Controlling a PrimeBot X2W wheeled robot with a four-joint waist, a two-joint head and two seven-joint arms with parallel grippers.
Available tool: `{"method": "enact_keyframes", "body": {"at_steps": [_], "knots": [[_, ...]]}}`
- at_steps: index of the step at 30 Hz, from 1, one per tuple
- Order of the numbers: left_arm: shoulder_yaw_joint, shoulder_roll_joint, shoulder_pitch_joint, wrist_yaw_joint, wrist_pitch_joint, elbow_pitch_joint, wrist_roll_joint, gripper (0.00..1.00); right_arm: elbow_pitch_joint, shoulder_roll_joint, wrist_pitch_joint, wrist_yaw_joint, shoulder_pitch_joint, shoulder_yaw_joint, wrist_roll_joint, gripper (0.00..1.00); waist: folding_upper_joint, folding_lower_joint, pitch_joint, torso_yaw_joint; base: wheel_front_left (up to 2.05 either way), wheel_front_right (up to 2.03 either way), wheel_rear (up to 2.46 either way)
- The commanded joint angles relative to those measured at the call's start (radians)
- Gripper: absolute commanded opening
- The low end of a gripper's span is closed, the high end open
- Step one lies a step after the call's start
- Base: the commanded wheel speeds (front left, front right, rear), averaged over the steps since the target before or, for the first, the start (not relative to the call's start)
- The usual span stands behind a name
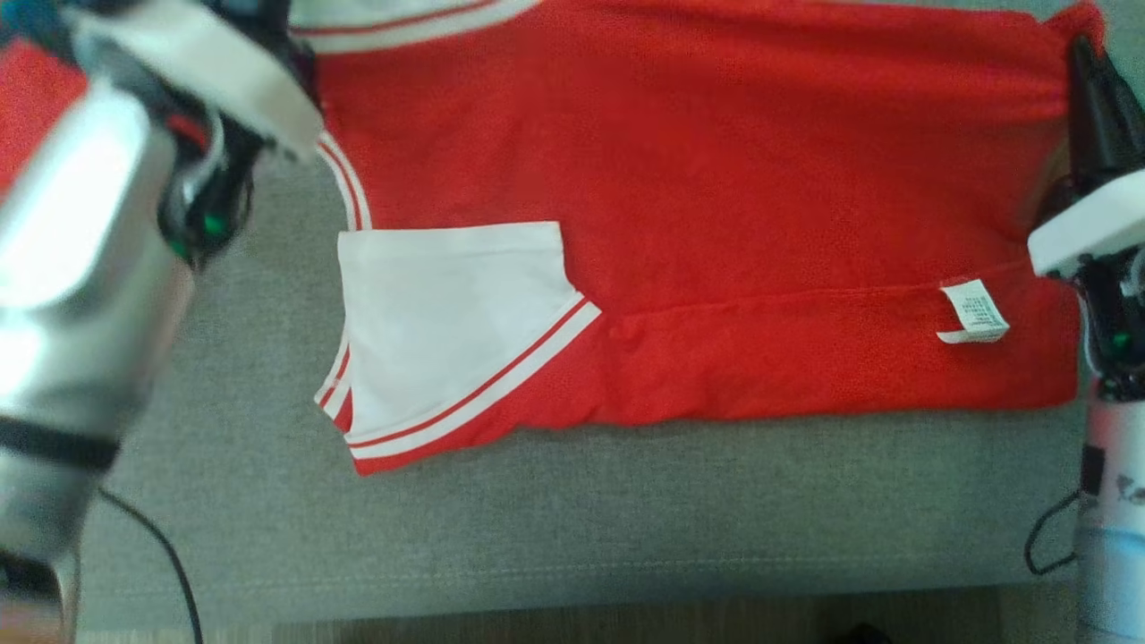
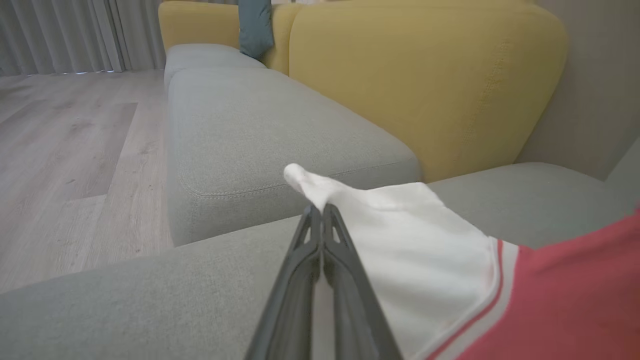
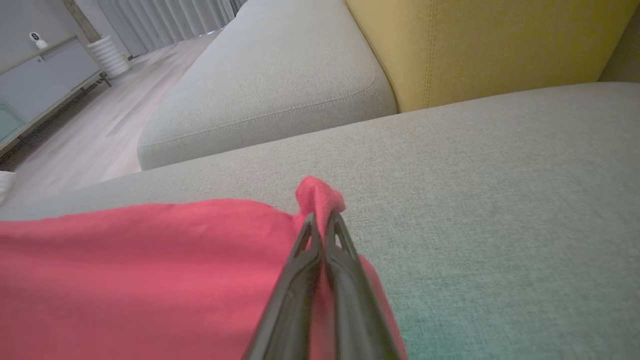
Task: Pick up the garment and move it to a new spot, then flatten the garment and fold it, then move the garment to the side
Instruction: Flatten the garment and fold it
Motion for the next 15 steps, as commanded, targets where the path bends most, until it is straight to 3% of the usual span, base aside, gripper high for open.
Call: {"method": "enact_keyframes", "body": {"at_steps": [1, 2, 9, 15], "knots": [[0.072, 0.059, 0.046, 0.016, -0.008, -0.086, 0.027, 0.00, -0.051, 0.003, -0.008, -0.001, 0.021, 0.002, 0.014, 0.00, 0.0000, 0.0000, -0.009, 0.006, 0.00, 0.00, 0.00], [0.102, 0.065, 0.117, 0.032, -0.008, -0.169, 0.062, 0.00, -0.063, 0.009, -0.012, -0.001, 0.045, -0.011, 0.026, 0.00, 0.0000, 0.0000, -0.014, 0.012, 0.00, 0.00, 0.00], [0.177, 0.070, 0.329, 0.074, -0.008, -0.396, 0.133, 0.00, -0.101, 0.029, -0.012, -0.001, 0.126, -0.054, 0.050, 0.00, 0.0000, 0.0000, -0.021, 0.028, 0.00, 0.00, 0.00], [0.207, 0.082, 0.502, 0.096, -0.008, -0.535, 0.182, 0.00, -0.158, 0.062, -0.010, -0.001, 0.213, -0.089, 0.069, 0.00, 0.0000, 0.0000, -0.024, 0.033, 0.00, 0.00, 0.00]]}}
